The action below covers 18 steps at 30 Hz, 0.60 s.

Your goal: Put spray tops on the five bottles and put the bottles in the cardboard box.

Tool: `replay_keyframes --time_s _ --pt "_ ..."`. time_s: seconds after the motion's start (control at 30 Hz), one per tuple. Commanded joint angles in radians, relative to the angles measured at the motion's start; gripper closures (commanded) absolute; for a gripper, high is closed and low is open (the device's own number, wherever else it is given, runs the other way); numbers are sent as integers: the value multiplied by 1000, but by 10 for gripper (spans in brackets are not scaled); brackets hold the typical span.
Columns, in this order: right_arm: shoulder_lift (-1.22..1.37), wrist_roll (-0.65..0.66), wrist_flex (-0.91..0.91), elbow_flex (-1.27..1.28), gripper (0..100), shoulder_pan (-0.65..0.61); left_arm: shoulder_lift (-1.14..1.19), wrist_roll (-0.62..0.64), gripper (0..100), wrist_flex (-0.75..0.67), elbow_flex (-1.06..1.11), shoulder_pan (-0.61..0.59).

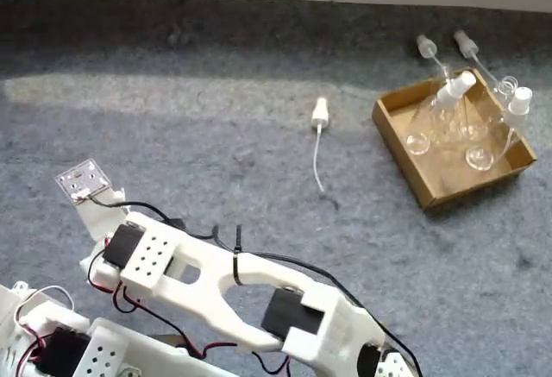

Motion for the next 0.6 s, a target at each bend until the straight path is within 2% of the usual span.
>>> replay_keyframes --time_s 0.0,0.1,0.17,0.37,0.57 --pt "44 -9 -41 -82 533 38 -8 -8 995 -2 18 -16" --pt "120 -9 -41 -157 536 64 -8 -8 995 -5 33 -16" --pt "160 -9 -41 -194 576 76 -8 -8 995 -5 33 -16" --pt "208 -3 30 -283 870 148 -8 -8 995 -5 38 -15" --pt "208 -2 156 -344 895 223 -8 -8 995 -5 39 -15"
